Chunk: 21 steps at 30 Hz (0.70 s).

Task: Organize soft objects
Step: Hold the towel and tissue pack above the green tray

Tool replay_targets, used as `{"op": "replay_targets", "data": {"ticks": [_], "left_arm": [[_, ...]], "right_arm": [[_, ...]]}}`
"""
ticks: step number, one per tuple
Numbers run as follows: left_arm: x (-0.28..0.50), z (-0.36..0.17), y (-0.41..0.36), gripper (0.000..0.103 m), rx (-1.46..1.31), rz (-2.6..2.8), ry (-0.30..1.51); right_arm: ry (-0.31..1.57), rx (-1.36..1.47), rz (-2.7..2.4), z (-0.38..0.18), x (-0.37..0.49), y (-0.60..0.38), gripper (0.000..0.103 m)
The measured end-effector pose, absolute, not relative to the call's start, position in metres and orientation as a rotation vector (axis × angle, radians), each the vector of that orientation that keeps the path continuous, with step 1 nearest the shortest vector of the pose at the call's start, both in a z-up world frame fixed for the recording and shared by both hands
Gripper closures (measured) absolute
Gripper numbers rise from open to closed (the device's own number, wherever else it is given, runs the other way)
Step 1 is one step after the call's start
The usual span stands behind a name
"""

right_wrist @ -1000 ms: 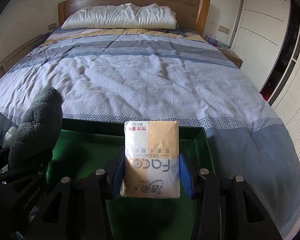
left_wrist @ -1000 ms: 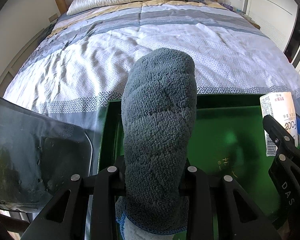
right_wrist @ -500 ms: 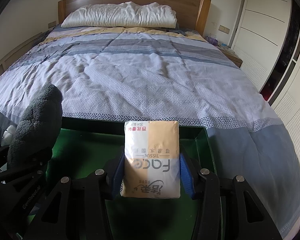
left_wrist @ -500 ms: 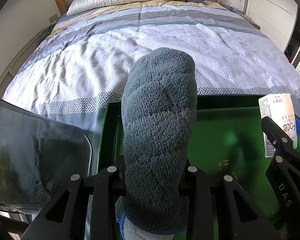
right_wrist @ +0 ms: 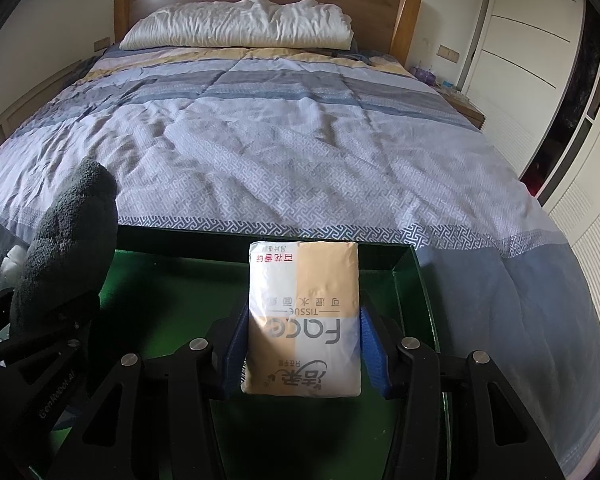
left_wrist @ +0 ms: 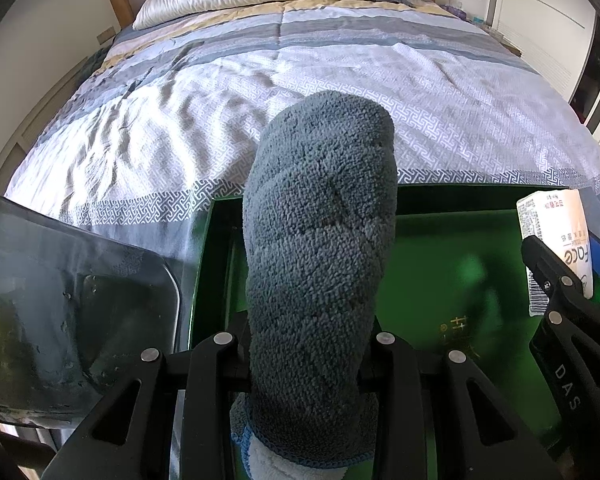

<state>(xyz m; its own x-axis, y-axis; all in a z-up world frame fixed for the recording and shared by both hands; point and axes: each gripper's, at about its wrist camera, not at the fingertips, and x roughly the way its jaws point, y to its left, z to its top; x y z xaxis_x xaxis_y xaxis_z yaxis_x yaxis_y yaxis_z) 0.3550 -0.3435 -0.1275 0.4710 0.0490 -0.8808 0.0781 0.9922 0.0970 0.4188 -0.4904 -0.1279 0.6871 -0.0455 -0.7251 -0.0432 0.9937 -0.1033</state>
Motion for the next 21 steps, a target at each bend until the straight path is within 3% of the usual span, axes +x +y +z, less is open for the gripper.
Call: {"op": "replay_targets", "data": {"ticks": [21], "left_arm": [[0.3554, -0.1288, -0.3431, 0.074, 0.123, -0.023, 1.078]], "right_arm": [[0.825, -0.099, 0.012, -0.1298, 0.4204, -0.4924, 0.051]]}}
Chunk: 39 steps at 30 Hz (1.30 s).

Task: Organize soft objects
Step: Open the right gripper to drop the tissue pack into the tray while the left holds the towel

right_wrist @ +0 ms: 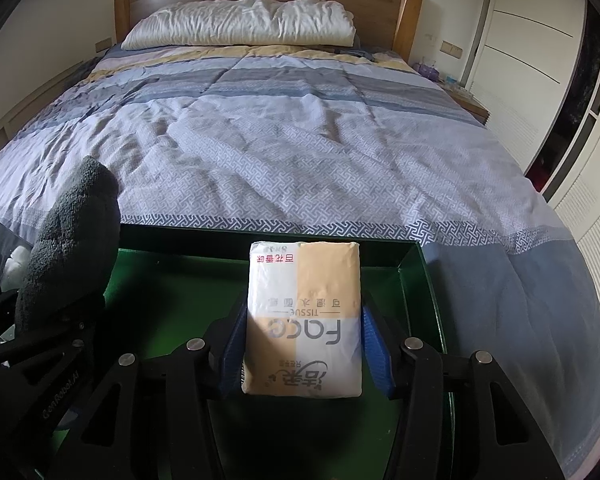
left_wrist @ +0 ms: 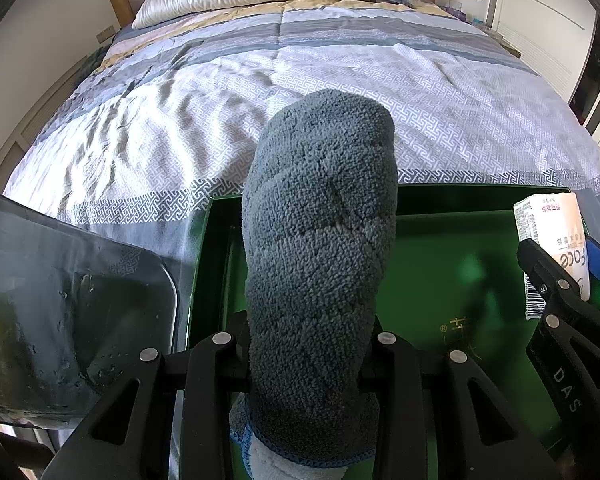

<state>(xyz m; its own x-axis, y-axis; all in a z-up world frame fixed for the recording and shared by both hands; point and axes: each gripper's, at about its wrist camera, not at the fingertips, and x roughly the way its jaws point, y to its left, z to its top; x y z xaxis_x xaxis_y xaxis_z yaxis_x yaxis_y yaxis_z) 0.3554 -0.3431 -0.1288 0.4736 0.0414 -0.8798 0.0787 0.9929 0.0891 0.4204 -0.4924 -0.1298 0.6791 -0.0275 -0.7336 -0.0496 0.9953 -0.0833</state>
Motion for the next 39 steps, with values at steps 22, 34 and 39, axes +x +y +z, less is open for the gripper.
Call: {"op": "replay_targets", "data": {"ticks": [22, 34, 39], "left_arm": [[0.352, -0.125, -0.341, 0.068, 0.098, -0.049, 1.074], [0.350, -0.113, -0.342, 0.032, 0.113, -0.038, 1.021], [0.348, -0.111, -0.342, 0.031, 0.110, -0.042, 1.013]], "right_arm": [[0.795, -0.089, 0.005, -0.120, 0.415, -0.494, 0.021], [0.778, -0.081, -0.010, -0.110, 0.411, -0.498, 0.017], [0.766, -0.094, -0.018, -0.104, 0.407, -0.498, 0.015]]}}
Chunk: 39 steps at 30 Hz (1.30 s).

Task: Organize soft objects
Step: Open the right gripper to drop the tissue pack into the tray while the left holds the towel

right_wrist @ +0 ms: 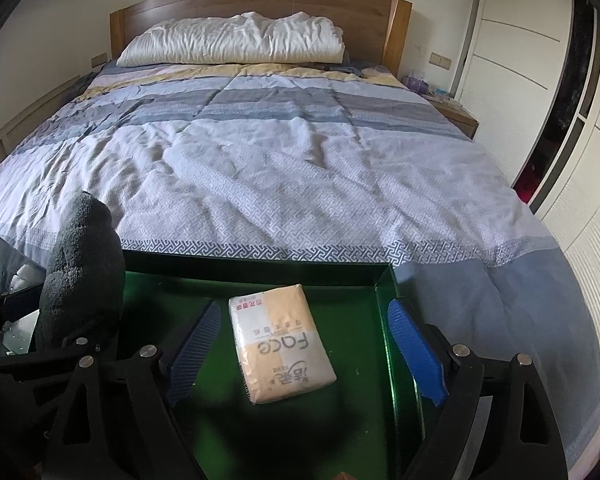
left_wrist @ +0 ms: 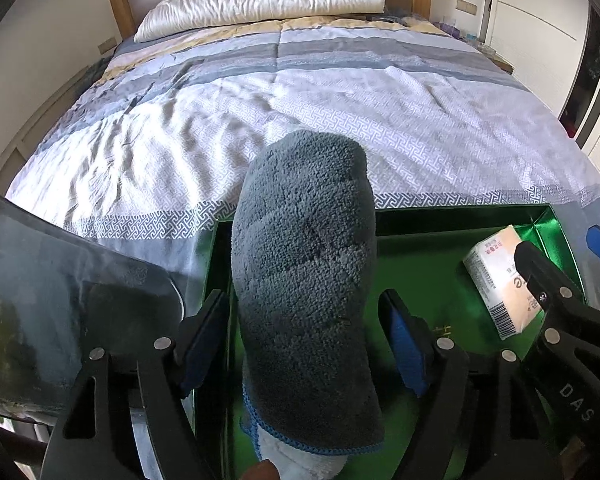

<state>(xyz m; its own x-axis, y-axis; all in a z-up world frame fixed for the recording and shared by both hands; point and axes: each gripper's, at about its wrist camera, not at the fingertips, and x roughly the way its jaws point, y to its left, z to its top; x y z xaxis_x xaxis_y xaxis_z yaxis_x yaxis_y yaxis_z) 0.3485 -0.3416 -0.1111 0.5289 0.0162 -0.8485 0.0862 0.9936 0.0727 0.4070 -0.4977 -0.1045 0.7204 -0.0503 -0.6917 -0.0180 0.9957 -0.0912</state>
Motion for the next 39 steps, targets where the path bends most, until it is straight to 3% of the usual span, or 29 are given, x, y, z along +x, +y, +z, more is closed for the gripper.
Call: {"op": "replay_targets", "data": {"ticks": [11, 14, 18, 39], "left_arm": [[0.347, -0.109, -0.339, 0.028, 0.106, -0.036, 1.005], [0.347, -0.109, -0.338, 0.022, 0.103, -0.030, 1.003], [0.344, -0.108, -0.341, 0.005, 0.098, -0.050, 1.002], [0.327, -0.097, -0.352, 0.004, 0.096, -0.066, 0.981]], "right_arm": [[0.744, -0.110, -0.032, -0.098, 0.403, -0.496, 0.010], [0.736, -0.116, -0.039, -0.096, 0.402, -0.498, 0.008], [0.716, -0.110, -0.048, -0.091, 0.398, -0.502, 0.000], [0.657, -0.164, -0.050, -0.070, 0.378, -0.493, 0.000]]}}
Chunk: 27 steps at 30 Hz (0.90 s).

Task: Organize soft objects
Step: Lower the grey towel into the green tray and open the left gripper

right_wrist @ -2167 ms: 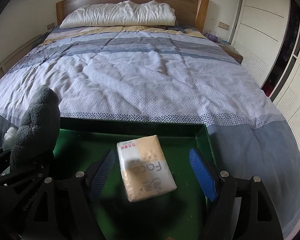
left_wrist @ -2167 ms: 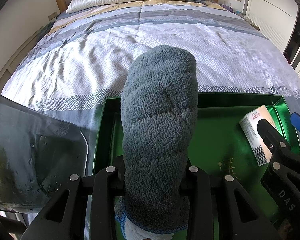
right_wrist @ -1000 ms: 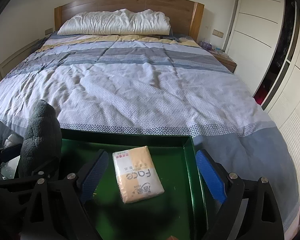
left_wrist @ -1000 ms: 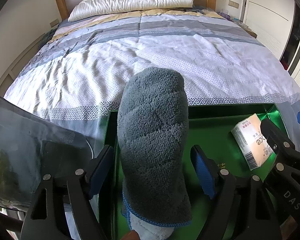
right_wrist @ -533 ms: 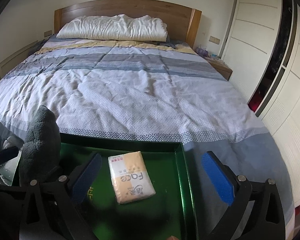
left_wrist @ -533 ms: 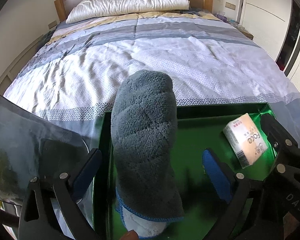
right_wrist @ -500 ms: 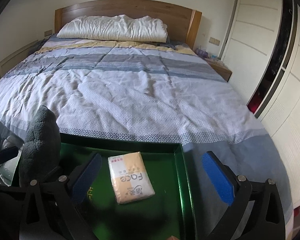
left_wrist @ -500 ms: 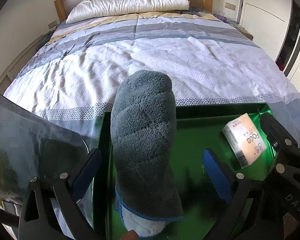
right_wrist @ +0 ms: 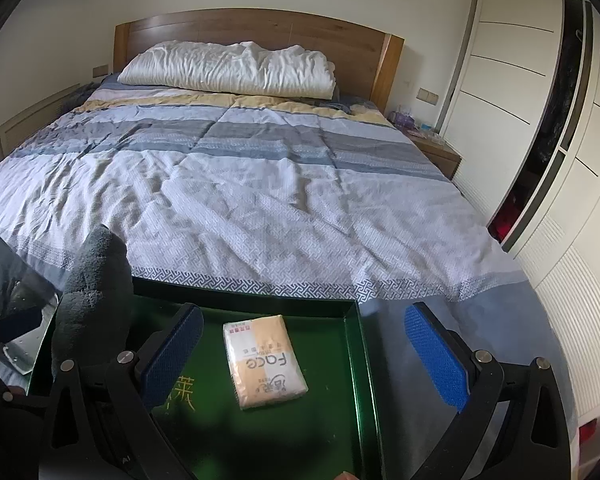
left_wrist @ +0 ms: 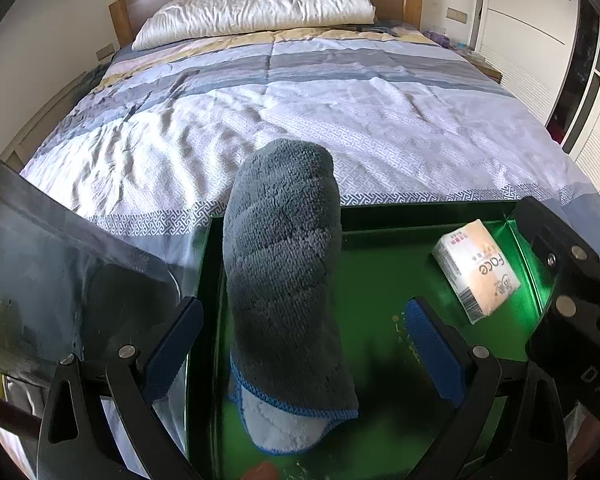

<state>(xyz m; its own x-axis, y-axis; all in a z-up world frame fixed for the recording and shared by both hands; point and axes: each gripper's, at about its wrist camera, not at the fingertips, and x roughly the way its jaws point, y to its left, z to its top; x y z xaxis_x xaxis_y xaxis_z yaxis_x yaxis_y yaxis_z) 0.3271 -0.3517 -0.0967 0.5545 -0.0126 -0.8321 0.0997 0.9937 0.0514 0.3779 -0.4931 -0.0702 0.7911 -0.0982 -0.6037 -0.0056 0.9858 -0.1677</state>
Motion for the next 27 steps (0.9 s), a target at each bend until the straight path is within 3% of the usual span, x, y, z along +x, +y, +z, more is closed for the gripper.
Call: {"op": "replay_targets", "data": {"ticks": [27], "left_arm": [[0.292, -0.087, -0.361, 0.004, 0.090, -0.110, 0.984]], "right_arm": [[0.655, -0.188, -0.061, -0.053, 0.347, -0.497, 0.000]]}}
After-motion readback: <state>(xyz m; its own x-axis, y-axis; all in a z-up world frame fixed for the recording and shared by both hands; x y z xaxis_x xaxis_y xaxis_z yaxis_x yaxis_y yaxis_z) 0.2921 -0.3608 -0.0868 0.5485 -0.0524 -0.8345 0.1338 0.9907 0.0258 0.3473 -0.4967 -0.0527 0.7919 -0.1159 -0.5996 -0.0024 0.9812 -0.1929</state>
